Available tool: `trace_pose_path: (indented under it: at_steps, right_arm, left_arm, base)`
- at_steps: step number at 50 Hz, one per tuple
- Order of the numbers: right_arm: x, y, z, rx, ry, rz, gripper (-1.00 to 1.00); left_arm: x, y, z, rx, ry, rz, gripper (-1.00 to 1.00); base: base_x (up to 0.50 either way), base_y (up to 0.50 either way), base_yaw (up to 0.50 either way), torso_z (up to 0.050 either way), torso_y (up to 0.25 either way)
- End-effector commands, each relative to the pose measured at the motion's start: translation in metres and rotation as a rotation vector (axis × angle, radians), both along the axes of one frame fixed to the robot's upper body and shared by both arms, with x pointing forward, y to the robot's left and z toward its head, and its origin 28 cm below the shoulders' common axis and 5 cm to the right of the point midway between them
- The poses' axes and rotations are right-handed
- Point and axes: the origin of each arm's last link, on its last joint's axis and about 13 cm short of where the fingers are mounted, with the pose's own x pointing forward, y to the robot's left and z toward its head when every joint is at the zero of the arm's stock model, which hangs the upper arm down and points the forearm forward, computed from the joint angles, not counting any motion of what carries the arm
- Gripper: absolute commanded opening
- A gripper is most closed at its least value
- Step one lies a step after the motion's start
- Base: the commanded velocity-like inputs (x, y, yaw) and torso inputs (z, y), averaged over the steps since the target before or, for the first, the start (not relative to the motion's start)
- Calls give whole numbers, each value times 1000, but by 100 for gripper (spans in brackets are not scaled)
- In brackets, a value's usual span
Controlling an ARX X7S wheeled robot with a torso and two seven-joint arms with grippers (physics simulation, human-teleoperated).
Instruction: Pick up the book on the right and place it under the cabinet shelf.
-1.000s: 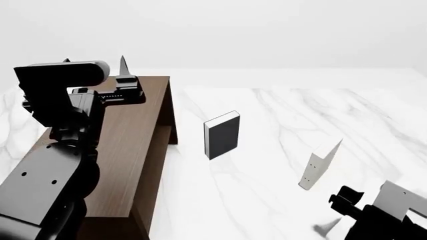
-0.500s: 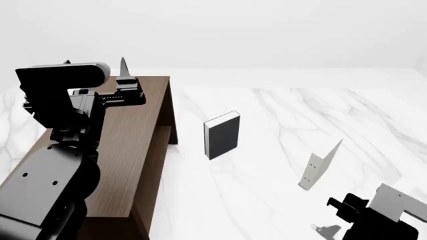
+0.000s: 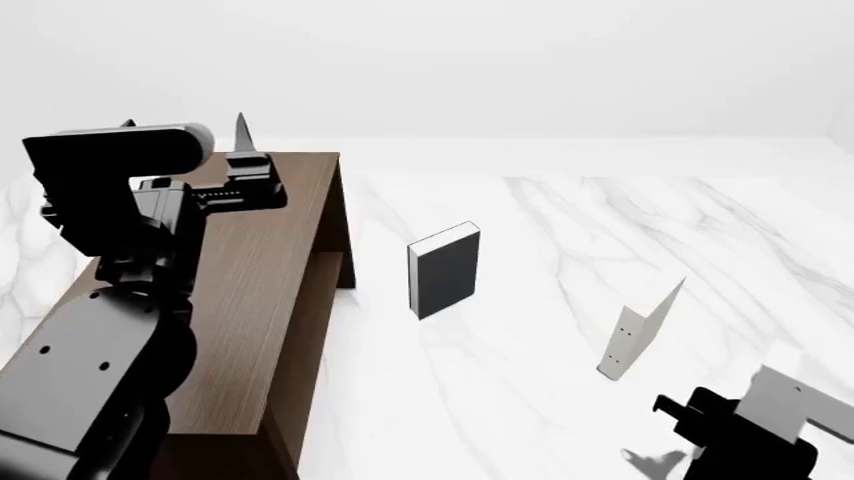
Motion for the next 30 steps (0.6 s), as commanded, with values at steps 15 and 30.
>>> trace_pose_path:
  at_steps: [15,30]
  right_arm:
    - [-4,-3,65,-207,-150,168,-100]
    - [-7,-10,102,-336,-225,106,-100]
  left_arm:
    - [-3,3,7,-10,-24,1,100]
    - [-5,5,11,-14,-36,11,100]
  base:
    - [0,0,0,0,1]
    - [0,0,0,0,1]
